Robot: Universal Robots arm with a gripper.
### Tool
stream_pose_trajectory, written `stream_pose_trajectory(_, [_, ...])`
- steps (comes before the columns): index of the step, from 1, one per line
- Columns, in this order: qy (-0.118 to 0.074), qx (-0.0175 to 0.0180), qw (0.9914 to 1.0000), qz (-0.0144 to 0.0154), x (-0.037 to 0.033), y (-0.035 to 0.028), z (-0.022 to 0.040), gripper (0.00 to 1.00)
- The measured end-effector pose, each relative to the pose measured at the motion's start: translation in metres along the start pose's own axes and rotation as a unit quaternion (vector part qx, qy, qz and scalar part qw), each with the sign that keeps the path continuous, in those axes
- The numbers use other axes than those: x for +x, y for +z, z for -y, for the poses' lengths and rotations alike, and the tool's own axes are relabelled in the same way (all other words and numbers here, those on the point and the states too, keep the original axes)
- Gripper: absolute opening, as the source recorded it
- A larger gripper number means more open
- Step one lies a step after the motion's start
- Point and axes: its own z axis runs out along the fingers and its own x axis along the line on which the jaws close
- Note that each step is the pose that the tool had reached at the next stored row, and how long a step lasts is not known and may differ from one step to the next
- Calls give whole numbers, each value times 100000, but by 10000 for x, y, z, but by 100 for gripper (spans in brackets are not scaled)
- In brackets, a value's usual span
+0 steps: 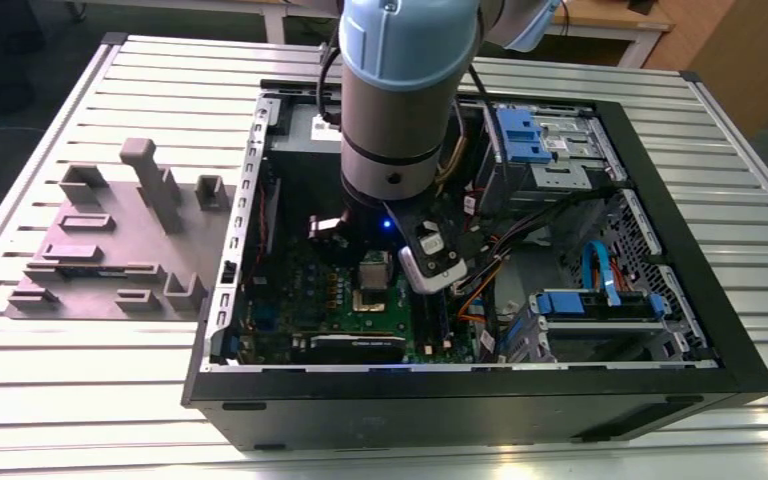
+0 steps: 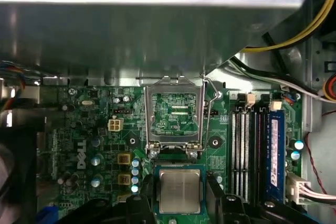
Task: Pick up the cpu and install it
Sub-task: 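Place the cpu into insertion slot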
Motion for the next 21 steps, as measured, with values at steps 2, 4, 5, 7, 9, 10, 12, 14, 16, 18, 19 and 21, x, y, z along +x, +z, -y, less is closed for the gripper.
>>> stream_pose_trajectory(2, [-2, 17, 100000, -8, 0, 1, 1, 47])
stream_pose_trajectory(4, [-1, 10, 100000, -6, 0, 4, 0, 47])
stream_pose_trajectory(5, [0, 9, 100000, -6, 0, 4, 0, 47])
stream_pose_trajectory(7, [-1, 8, 100000, -5, 0, 5, 0, 47])
stream_pose_trajectory(9, [-2, 7, 100000, -5, 0, 5, 0, 47])
stream_pose_trajectory(10, [-1, 10, 100000, -6, 0, 5, 0, 47])
stream_pose_trajectory(12, [0, 11, 100000, -6, 0, 5, 0, 47])
stream_pose_trajectory(14, [1, -6, 100000, 4, 0, 11, 2, 47])
stream_pose_trajectory(16, [2, 3, 100000, -8, 0, 28, 7, 47])
stream_pose_trajectory(18, [-13, 12, 100000, -62, 0, 60, 19, 47])
stream_pose_trajectory(19, [-12, 13, 100000, -88, 0, 77, 26, 47])
stream_pose_trajectory(21, [-9, 7, 100000, -153, 1, 104, 43, 47])
